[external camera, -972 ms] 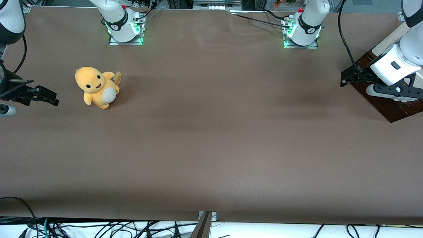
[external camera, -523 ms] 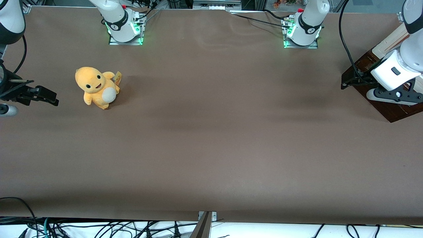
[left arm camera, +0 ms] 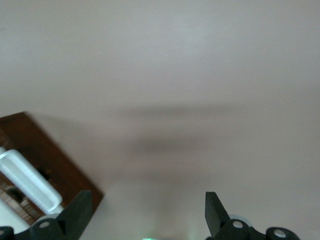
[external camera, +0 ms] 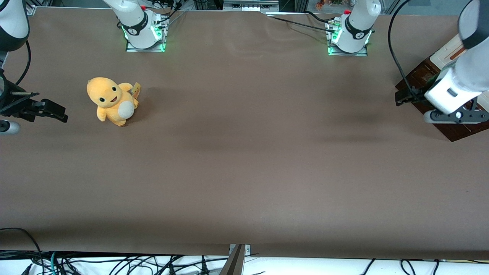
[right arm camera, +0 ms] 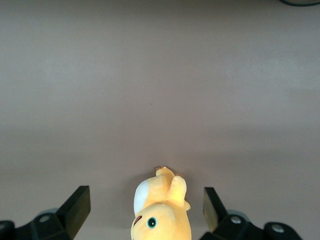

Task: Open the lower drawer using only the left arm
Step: 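Move the open left gripper down to the white drawer handle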

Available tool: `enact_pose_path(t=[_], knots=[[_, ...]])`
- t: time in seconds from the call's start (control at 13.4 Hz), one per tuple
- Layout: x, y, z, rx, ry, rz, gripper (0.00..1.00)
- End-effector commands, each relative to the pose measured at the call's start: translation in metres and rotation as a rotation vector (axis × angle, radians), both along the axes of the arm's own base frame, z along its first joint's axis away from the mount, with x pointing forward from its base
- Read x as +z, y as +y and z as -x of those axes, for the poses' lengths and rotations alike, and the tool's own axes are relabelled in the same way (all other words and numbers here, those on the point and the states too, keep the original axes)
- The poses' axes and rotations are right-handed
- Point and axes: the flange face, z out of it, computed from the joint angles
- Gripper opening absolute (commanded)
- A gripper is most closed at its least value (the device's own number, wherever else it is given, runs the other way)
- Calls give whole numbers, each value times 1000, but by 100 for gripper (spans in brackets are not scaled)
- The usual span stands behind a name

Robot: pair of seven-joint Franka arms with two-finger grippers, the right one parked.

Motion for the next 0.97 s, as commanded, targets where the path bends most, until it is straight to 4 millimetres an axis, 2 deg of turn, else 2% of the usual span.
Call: enact_pose_path(t=[0.0, 0.07, 0.3, 0.45, 0.67, 0.75, 0.9], knots=[[-26, -4, -6, 39, 84, -129, 100], [-41, -7, -5, 51, 136, -158, 100], [-77, 0, -7, 73, 216, -379, 100], [-114, 7, -7, 137, 306, -517, 100], [-187, 8, -2, 263, 423, -826, 100], [-217, 13, -2, 307, 428, -914, 100], [-249, 27, 2, 344, 437, -1023, 100]])
